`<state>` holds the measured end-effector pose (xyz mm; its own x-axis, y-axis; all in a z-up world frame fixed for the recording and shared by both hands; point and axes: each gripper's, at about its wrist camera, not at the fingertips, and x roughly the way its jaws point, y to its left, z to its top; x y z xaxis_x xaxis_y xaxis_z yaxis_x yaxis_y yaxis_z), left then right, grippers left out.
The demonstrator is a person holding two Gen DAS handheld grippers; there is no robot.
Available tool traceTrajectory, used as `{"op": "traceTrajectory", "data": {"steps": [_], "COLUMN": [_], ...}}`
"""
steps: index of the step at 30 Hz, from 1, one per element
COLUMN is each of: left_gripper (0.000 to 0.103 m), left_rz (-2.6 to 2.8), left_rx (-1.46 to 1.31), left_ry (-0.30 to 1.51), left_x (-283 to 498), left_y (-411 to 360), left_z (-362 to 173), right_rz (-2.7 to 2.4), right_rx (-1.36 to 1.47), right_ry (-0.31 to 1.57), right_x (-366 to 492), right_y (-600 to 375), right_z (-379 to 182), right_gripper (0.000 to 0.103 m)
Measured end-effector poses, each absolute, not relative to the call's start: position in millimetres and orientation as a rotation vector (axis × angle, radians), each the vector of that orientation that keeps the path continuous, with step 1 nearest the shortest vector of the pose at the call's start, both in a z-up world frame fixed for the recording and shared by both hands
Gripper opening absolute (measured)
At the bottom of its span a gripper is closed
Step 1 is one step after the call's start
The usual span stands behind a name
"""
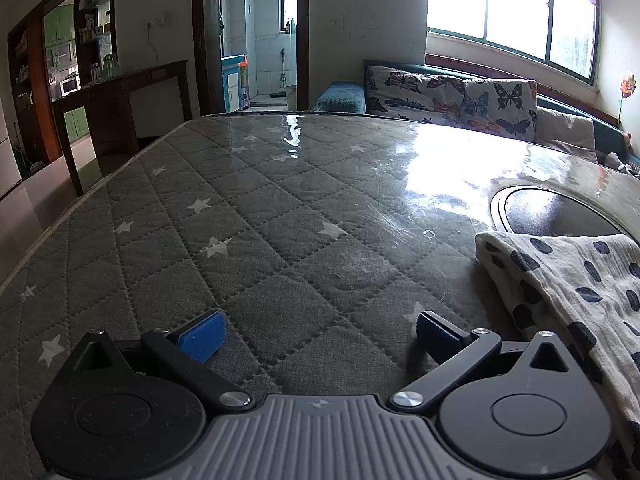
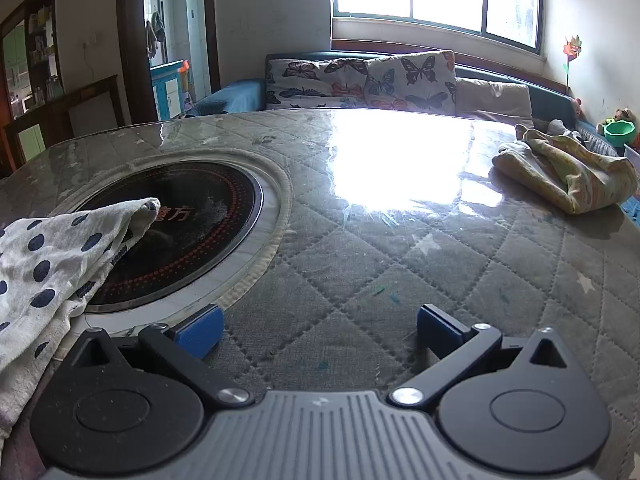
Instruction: Fold clothes
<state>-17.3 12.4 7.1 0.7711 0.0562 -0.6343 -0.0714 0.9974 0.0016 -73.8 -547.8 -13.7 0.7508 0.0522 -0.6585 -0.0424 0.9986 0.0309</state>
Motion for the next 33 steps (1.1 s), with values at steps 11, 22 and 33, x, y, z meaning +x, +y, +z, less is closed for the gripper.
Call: {"op": "traceTrajectory", "data": {"steps": [11, 22, 33], "left_gripper": [0.103, 0.103, 0.103], "left_rz": [0.068, 0.069, 0.069], "left_rx": [-0.025, -0.025, -0.026], "left_ry": [0.687, 0.687, 0.687], "left_x": [-17.7, -17.7, -18.0], "left_y": [14.7, 13.4, 13.8], "left_z": [7.5, 6.8, 7.1], "right_rz": [0.054, 0.055, 0.054], "right_rx": [0.019, 0.019, 0.019], "right_ry": [0.719, 0.719, 0.719], "right_x": [-73.4, -73.6, -73.3], "right_y": [-548.1, -549.3, -549.0], "right_z": [-13.7, -13.7, -14.4], "right_gripper": [0.103, 0.103, 0.103]}}
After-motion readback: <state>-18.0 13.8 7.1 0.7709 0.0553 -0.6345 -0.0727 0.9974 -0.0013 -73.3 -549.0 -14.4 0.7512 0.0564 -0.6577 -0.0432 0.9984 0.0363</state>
